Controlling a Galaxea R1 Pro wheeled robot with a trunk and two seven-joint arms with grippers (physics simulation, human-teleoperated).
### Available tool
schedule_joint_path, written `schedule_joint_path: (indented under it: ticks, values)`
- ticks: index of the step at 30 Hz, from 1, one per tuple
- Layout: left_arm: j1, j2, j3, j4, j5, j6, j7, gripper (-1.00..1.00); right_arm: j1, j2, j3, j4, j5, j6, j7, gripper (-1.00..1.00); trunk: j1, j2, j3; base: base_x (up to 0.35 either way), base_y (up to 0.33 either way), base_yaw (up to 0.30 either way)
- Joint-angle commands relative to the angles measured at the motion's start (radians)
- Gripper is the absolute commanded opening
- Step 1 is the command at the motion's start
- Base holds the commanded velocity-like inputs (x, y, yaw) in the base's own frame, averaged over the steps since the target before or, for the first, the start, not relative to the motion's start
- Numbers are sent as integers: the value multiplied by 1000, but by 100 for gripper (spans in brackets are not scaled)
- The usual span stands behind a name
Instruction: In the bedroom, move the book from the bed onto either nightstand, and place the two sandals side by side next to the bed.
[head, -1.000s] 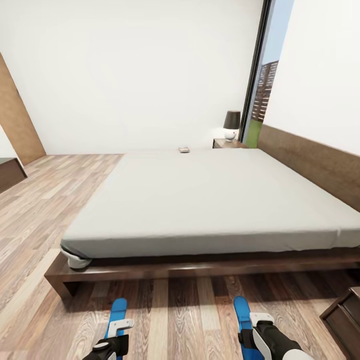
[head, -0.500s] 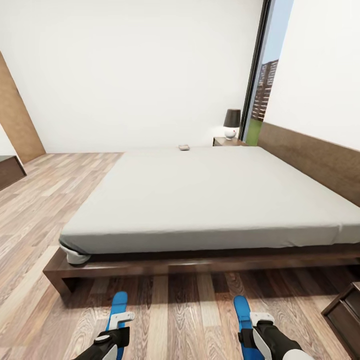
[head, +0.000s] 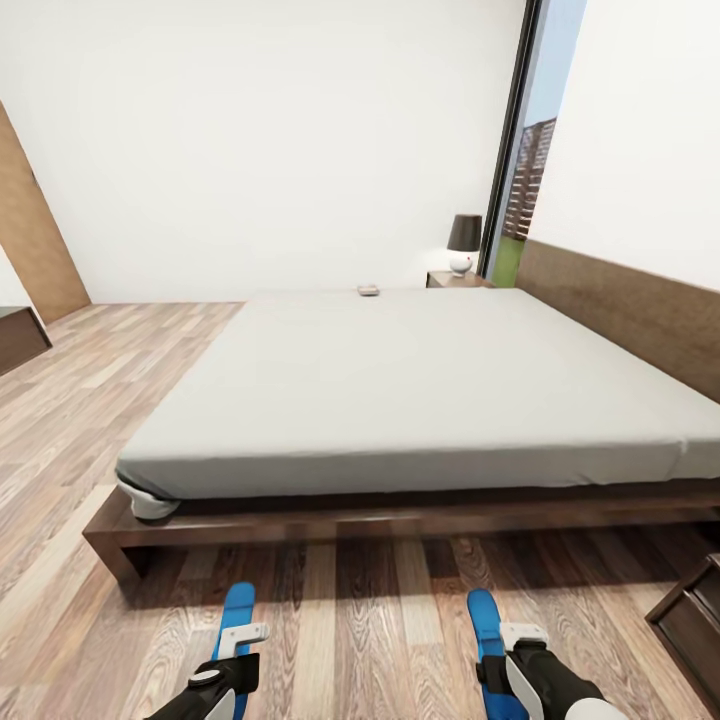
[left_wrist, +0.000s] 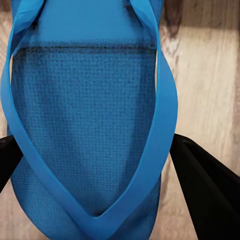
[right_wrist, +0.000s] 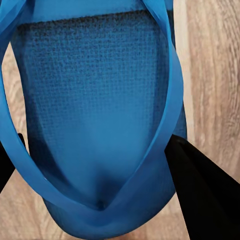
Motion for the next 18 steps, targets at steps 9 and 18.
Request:
schedule_joint_path:
  ticks: [9, 18]
  values:
    - [0, 1, -8, -3, 3, -8, 9, -100, -1, 27, 1, -61, 8, 15, -1, -100, 34, -64, -29, 0, 0, 0]
    - [0, 1, -8, -4, 1, -13, 9, -100, -8, 39, 37, -70, 8, 18, -3, -100, 69, -127, -57, 0, 0, 0]
